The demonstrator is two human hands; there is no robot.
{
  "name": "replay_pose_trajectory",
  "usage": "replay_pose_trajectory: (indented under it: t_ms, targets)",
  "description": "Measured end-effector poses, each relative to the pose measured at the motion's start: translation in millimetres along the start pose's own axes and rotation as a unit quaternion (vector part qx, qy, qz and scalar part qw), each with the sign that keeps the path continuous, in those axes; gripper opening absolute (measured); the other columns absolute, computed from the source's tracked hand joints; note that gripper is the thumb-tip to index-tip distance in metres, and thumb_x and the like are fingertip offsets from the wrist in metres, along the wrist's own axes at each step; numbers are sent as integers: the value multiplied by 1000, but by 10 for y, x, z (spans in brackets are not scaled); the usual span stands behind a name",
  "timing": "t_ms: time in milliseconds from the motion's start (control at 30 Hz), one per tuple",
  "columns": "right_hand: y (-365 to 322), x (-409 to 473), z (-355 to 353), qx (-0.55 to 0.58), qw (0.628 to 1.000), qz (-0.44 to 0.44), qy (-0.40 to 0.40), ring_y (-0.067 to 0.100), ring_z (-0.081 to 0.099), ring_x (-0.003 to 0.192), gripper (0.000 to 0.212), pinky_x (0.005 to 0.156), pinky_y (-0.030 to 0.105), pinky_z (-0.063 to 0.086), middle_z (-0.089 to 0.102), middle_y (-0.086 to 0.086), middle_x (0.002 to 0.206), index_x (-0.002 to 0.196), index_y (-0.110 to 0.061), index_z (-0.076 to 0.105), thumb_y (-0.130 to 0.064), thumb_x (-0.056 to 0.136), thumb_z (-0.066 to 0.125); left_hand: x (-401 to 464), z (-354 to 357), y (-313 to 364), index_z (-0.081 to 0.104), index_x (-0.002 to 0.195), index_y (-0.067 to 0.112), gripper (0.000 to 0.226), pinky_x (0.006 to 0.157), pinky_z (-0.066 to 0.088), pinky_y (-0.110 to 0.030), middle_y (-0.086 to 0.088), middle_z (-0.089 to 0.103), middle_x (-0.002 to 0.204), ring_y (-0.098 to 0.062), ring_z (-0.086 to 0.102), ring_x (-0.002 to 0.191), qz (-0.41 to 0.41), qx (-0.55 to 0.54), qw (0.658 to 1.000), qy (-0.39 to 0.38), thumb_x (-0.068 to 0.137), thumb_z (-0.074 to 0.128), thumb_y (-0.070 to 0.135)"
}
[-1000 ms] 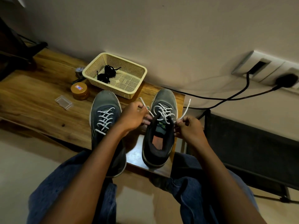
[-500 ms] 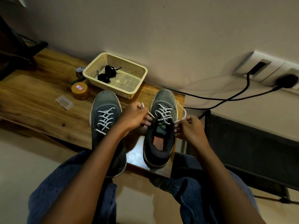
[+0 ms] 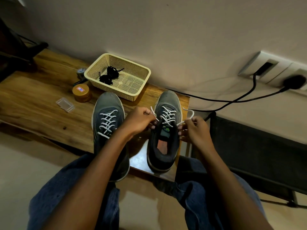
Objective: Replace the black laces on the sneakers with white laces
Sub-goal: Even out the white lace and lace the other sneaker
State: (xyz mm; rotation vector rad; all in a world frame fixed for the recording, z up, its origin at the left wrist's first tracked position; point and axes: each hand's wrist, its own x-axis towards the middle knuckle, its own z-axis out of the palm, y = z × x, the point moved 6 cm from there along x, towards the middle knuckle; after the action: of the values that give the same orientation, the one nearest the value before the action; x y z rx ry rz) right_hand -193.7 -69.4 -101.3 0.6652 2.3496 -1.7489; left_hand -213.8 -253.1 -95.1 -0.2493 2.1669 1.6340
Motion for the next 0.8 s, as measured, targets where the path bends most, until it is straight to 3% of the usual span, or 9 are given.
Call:
replay_pose_trajectory:
  t_ms: [100, 167, 233, 333, 433, 500, 600, 800]
  targets:
    - [-3, -16, 51, -71, 997, -25, -32, 19, 56, 60, 26, 59, 37, 51, 59, 15, 68, 76, -4, 56, -21, 96, 53, 5, -5, 9, 68, 90, 7, 10, 60, 45, -22, -3, 65, 78, -11, 58, 69, 27, 60, 998, 5, 92, 61, 15]
    - [12, -2, 42, -86, 996, -21, -14, 22, 60, 65, 25, 66, 42, 54, 64, 18, 75, 84, 0, 56, -20, 97, 51, 10, -6, -4, 67, 94, 2, 13, 53, 47, -15, -5, 66, 79, -11, 60, 68, 19, 46, 999, 9, 93, 59, 12]
    - [31, 12, 27, -54, 999, -1, 3, 18, 59, 64, 22, 61, 33, 52, 64, 12, 77, 94, 1, 54, -16, 100, 42, 10, 0, -12, 63, 98, -2, 16, 50, 46, -11, -4, 65, 79, -9, 62, 66, 4, 21, 1000, 8, 96, 54, 11]
    - [7, 4, 27, -18, 1000, 2, 8, 18, 57, 62, 20, 56, 28, 49, 63, 10, 76, 99, 0, 53, -13, 100, 38, 18, 3, -19, 61, 92, 4, 15, 59, 51, -19, -5, 67, 83, -12, 64, 68, -2, -2, 1000, 9, 98, 51, 13]
    - [-10, -13, 55, -43, 999, -21, -19, 19, 55, 61, 21, 61, 34, 49, 59, 9, 70, 85, -4, 56, -19, 98, 49, 17, 15, -21, 64, 90, 6, 15, 62, 47, -23, -5, 67, 84, -10, 61, 67, 4, 12, 1000, 0, 95, 56, 17]
    - [-5, -10, 68, -88, 995, -37, -25, 28, 59, 61, 28, 67, 41, 53, 60, 15, 68, 80, 0, 58, -23, 95, 55, 20, 8, -17, 69, 89, 7, 16, 59, 44, -21, -5, 67, 78, -8, 58, 63, 19, 49, 999, 6, 91, 62, 21]
    - [42, 17, 55, -105, 994, -21, -7, 36, 68, 79, 30, 74, 51, 57, 68, 23, 84, 90, 6, 58, -22, 95, 53, 22, 15, -16, 69, 90, 3, 17, 48, 40, -9, -10, 67, 78, 1, 56, 51, 28, 60, 998, 15, 92, 62, 18]
    - [49, 32, 39, -78, 997, -6, 5, 28, 67, 73, 25, 69, 42, 57, 69, 21, 86, 91, 11, 55, -14, 94, 49, 22, 22, -11, 66, 95, -3, 18, 43, 39, -6, -7, 64, 75, 9, 56, 45, 28, 46, 998, 22, 94, 58, 14]
